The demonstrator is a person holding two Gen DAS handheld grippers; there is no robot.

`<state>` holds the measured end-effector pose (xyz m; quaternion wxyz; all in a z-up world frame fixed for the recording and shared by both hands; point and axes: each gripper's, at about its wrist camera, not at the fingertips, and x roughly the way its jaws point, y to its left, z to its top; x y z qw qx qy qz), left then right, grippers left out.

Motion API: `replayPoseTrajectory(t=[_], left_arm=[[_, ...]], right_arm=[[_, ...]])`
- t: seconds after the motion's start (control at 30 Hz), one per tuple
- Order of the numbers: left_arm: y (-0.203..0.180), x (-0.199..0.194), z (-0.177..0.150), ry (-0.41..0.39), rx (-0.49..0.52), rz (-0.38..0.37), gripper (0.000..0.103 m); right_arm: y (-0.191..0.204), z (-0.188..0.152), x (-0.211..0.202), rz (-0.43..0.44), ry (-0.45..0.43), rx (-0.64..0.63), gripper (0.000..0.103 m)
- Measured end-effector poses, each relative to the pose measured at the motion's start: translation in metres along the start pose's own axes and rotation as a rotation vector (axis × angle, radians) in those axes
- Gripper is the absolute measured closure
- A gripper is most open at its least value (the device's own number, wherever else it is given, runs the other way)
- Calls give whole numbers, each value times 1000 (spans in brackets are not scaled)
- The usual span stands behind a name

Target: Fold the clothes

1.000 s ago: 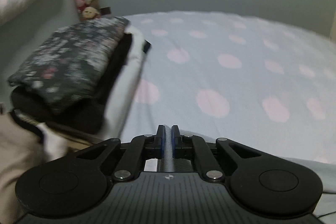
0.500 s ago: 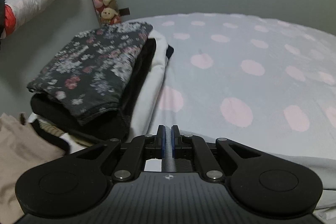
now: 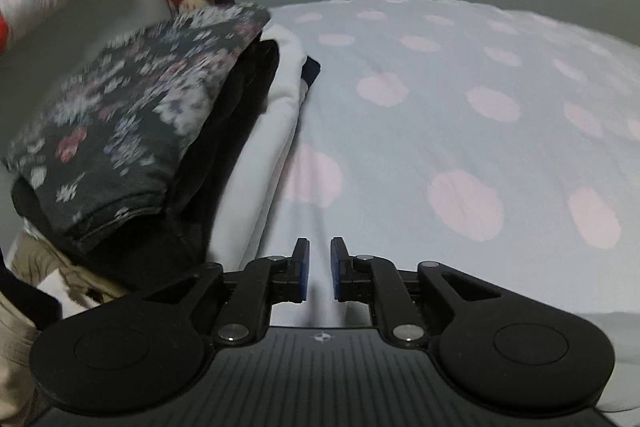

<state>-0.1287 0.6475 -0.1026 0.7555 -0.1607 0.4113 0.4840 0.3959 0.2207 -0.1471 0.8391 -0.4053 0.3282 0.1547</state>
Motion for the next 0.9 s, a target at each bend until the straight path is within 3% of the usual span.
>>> replayPoseTrajectory(t=[0.07,0.17,0.27,0.33,0.4,0.5,0.53,0.57,0.6,0.67,0.9], left_arm=[[5,-6,-5,5,12,-24,85],[11,-14,-12,12,30,-60,73],[13,-29,-27,19,88,-104,71],[9,-41,-41,26,155,-136,64],[5,-46,-53,50,207,-142,51],[1,-43,-66,72,222,-138,51],[1,-38,-68,80,197,-137,52],[1,-32,-69,87,164,-137,60],[2,-28,-68,89,133,-135,85],[3,-28,-65,68,86,-109,100],[15,-71,-22,-116,-9,-50,101]], right_arm=[[-3,-3,0,9,11,28,99],[-5,-9,0,7,16,34,99],[-4,-12,-4,4,11,35,99],[-3,-14,-7,1,8,40,99],[-4,-16,-11,-2,6,46,99],[-4,-20,-14,-4,6,49,99],[-3,-21,-17,-6,7,51,99],[-3,-23,-19,-8,8,52,99],[-4,-23,-22,-11,8,54,99],[-6,-25,-30,-16,0,52,99],[-30,-21,-53,-43,-42,79,99]])
